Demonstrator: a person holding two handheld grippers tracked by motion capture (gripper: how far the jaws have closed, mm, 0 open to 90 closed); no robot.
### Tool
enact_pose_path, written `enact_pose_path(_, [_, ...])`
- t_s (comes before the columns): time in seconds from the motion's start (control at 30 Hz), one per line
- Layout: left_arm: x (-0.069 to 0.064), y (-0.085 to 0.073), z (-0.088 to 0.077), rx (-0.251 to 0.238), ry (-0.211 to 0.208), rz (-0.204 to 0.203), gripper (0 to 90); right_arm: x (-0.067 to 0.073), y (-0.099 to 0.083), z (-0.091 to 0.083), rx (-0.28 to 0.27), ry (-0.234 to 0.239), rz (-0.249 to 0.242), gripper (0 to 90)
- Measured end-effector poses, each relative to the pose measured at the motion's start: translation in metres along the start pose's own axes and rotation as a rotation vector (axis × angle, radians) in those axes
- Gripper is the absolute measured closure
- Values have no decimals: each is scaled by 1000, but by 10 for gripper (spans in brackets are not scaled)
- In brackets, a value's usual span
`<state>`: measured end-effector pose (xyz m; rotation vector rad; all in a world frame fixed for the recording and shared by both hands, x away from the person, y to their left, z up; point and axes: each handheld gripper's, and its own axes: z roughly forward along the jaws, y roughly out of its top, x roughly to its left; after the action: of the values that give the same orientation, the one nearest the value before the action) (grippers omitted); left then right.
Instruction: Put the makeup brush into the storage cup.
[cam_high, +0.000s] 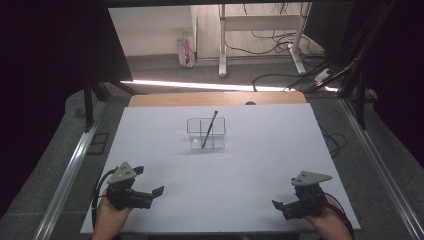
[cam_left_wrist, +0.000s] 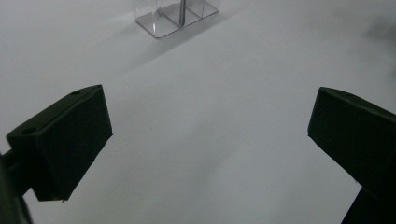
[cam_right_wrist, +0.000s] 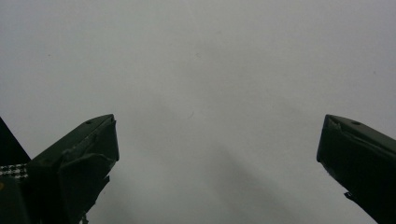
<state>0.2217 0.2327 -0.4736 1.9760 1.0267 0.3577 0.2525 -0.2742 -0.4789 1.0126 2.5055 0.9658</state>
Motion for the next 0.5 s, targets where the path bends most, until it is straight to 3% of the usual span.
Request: enact_pose_path(0.5, [2,-17,-15,1,29,-19,0,0,0,1,7,-4,-2,0])
